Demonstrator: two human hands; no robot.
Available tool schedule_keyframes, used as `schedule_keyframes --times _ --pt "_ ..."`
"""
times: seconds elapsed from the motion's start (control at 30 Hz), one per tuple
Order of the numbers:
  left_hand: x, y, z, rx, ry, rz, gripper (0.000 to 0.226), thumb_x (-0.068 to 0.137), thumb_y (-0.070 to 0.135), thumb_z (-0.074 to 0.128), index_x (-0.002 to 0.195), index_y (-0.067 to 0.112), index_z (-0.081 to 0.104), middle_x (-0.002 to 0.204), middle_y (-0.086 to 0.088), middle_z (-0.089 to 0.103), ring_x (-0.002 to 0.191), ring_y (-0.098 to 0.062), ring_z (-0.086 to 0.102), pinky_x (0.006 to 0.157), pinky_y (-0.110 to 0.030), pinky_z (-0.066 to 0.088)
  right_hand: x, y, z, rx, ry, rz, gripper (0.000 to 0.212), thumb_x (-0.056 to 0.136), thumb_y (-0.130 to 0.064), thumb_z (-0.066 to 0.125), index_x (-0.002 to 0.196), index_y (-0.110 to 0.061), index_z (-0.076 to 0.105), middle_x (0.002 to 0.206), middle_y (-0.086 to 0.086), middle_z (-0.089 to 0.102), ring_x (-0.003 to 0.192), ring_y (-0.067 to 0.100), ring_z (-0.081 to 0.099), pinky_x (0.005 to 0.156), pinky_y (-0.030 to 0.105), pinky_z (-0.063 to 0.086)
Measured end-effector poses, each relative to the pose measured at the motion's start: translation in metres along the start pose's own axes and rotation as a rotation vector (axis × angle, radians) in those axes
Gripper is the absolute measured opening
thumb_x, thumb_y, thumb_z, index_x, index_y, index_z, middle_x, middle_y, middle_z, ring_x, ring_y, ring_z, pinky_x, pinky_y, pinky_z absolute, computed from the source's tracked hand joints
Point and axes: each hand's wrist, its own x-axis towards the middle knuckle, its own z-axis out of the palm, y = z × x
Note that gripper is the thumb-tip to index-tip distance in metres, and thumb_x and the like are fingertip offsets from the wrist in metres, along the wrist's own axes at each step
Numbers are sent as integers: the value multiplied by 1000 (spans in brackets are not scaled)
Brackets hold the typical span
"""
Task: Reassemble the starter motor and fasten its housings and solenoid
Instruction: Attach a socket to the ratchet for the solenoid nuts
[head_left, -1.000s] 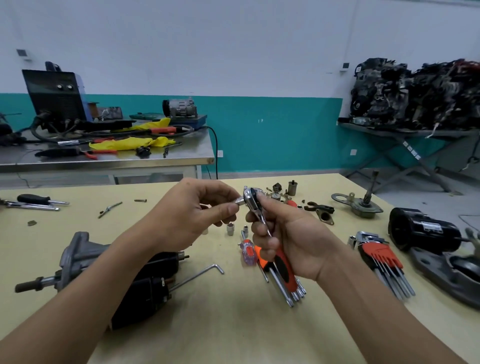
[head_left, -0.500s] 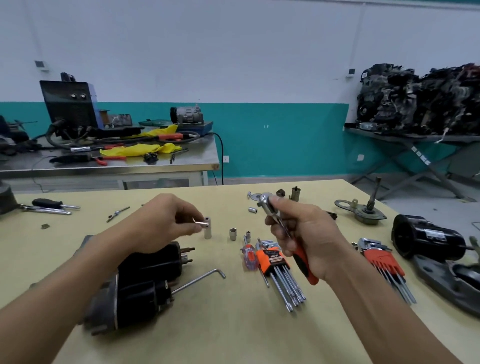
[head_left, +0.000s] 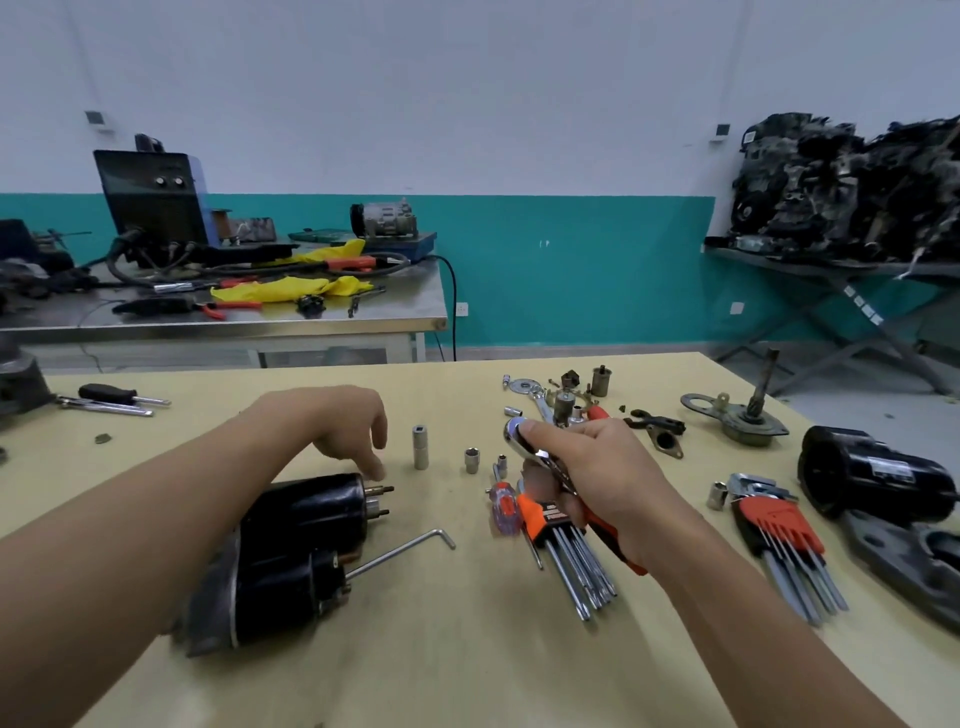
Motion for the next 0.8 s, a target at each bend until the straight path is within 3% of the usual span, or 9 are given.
schedule_keyframes --times 0.1,0.23,0.37,0.47,0.6,0.7,0.8 --pt "1 8 -4 -128 159 90 60 77 53 78 129 29 59 105 9 66 92 -12 61 77 -28 46 -1 -1 3 3 -7 -3 44 85 -43 72 58 -9 70 62 17 65 36 15 38 37 22 32" --pt "7 29 5 -156 209 167 55 85 45 73 136 33 56 107 9 65 94 -15 60 77 -28 42 -4 -2 8 -23 -11 -14 50 86 -44 70 45 -16 65 58 10 62 41 17 42 42 25 33" --pt "12 32 18 -175 246 125 29 87 27 75 115 18 71 111 -1 72 91 -17 63 77 -25 48 -6 -3 7 -20 11 -5 48 87 -44 70 50 -14 65 72 24 68 36 14 39 46 27 36" --pt "0 31 12 -326 320 131 25 81 33 82 98 16 76 92 1 72 81 -17 62 67 -24 47 -8 -5 5 59 -47 -10 42 89 -41 69 64 -8 70 57 13 59 36 13 38 42 25 33" --pt "-46 43 2 -849 429 269 25 78 47 74 83 22 76 78 4 72 72 -15 61 67 -26 47 -12 -9 6 217 -147 1 39 91 -35 68 60 -12 71 52 4 59 34 12 41 37 23 34" --pt "-81 65 9 -1374 296 486 24 80 35 71 80 11 72 101 -9 76 93 -20 72 83 -32 59 -17 -12 8 321 -259 46 37 82 -42 69 65 -9 68 51 3 53 35 11 38 37 21 34" --pt "-100 87 17 -2008 191 432 24 77 28 64 68 7 72 94 -17 77 82 -25 76 64 -31 63 -19 -12 9 430 -336 54 36 75 -46 68 62 -13 67 51 1 48 36 10 34 38 21 34"
